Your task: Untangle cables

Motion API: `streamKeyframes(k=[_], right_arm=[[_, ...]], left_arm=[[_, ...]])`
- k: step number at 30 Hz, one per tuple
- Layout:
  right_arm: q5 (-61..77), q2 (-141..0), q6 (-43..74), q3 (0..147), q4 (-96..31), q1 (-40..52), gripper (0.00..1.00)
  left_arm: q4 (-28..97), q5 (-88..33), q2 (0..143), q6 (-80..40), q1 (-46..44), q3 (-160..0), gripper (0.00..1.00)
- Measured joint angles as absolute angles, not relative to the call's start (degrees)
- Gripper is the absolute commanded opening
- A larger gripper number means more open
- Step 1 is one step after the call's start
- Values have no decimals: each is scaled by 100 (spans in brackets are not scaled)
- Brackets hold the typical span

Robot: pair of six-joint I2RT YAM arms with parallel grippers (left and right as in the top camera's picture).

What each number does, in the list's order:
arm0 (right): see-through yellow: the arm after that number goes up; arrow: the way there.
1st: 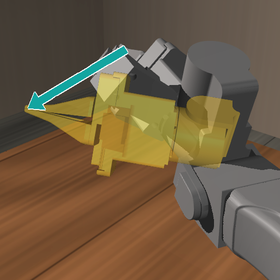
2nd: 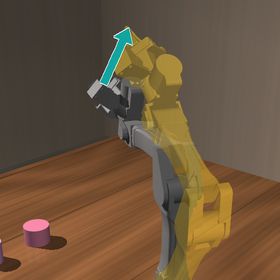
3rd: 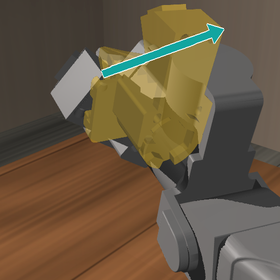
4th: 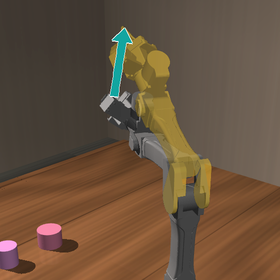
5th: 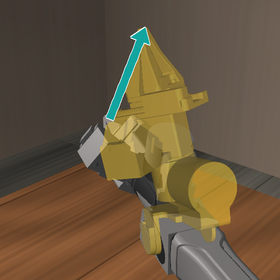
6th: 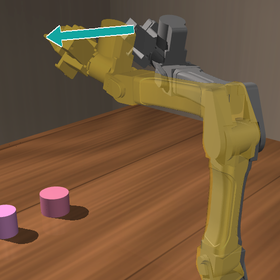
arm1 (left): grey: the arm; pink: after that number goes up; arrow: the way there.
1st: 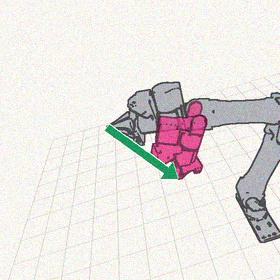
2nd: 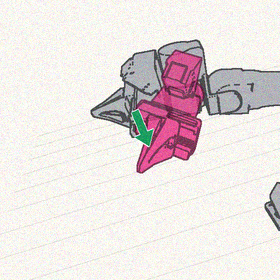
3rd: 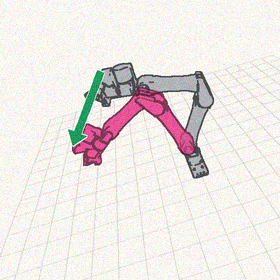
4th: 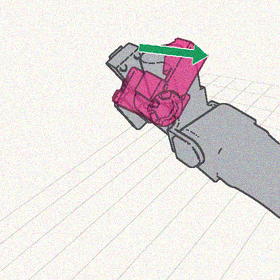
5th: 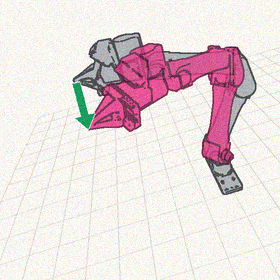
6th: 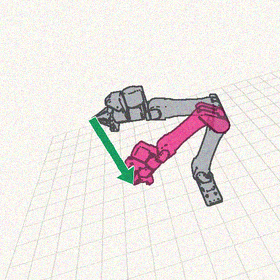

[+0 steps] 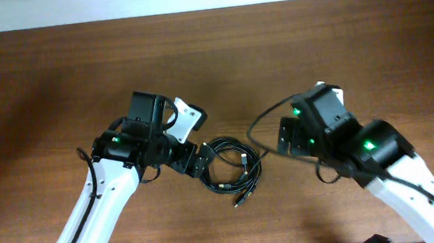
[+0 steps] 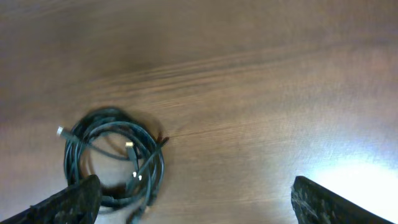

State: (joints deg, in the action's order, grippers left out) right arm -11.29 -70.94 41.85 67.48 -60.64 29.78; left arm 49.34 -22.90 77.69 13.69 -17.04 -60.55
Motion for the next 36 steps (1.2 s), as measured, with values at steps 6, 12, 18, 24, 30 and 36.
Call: streamKeyframes(k=[6,12,18,24,30,36], right_arm=[[-871,-8960,6431,6351,-4694,3955,90],[-836,-9404,6858,6351,-4558,4436,89],[-880,-9404,6877,6351,-4473,4436,89],[-895,-10020,7358,6351,-4169,4436,23],[-895,-10057,7205,6351,-4169,4436,4],[-895,-7797,4287,6573,-4827,4436,4]], left_arm=[[4845,-2250,7762,1350,-1704,-6055,91],[4748,-1413,7762,1347,-1712,-6055,91],[4501,-1831,7762,1264,154,-6055,87],[4449,-1914,7762,1267,187,-6055,90],[4449,-1931,7762,1267,185,-6053,92],[4707,-2189,7758,1280,187,-6055,78]])
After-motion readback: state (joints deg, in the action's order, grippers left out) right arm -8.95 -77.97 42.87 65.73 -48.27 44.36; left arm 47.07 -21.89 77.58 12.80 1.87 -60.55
